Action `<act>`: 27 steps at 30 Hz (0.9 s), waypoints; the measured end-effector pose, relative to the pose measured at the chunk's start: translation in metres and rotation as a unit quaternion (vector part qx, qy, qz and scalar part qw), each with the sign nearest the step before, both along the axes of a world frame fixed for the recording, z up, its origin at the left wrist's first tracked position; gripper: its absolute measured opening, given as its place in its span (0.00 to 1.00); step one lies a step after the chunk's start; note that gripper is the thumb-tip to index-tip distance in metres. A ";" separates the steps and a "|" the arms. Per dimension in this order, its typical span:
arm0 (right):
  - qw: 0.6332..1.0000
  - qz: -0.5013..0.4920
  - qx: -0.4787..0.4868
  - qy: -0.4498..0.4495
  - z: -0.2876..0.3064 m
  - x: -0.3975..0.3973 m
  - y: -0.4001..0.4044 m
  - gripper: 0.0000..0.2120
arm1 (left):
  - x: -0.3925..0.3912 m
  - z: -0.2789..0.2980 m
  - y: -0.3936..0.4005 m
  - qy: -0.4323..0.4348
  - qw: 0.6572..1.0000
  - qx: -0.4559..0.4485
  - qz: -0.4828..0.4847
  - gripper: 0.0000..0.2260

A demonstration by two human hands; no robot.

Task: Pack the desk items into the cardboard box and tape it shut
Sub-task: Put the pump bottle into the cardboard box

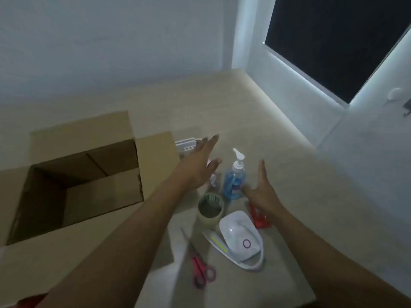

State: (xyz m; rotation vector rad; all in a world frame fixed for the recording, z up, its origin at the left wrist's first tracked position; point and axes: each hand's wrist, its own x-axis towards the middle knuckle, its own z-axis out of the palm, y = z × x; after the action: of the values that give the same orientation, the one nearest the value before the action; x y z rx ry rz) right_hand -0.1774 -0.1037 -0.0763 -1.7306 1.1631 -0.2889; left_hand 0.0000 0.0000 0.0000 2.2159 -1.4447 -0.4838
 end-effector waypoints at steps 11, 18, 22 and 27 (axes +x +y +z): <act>0.995 0.007 0.021 -0.099 -0.076 0.018 -0.009 0.34 | -0.035 -0.082 -0.044 0.202 0.978 -0.010 0.052 0.30; 0.996 -0.005 -0.001 -0.090 -0.108 0.021 -0.014 0.28 | -0.038 -0.091 -0.054 0.295 0.951 -0.070 0.059 0.15; 0.995 -0.003 -0.005 -0.104 -0.093 0.024 -0.005 0.26 | -0.032 -0.089 -0.050 0.315 0.943 -0.079 0.068 0.16; 0.988 -0.021 -0.037 -0.148 -0.059 0.033 -0.006 0.24 | -0.020 -0.055 -0.050 0.300 0.944 -0.129 0.045 0.15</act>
State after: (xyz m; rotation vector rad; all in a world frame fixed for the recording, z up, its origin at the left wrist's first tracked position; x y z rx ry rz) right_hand -0.1442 -0.1098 -0.1352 -1.6615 0.9810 -0.6015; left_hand -0.0203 -0.0505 -0.0550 1.7070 -1.0086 -0.8019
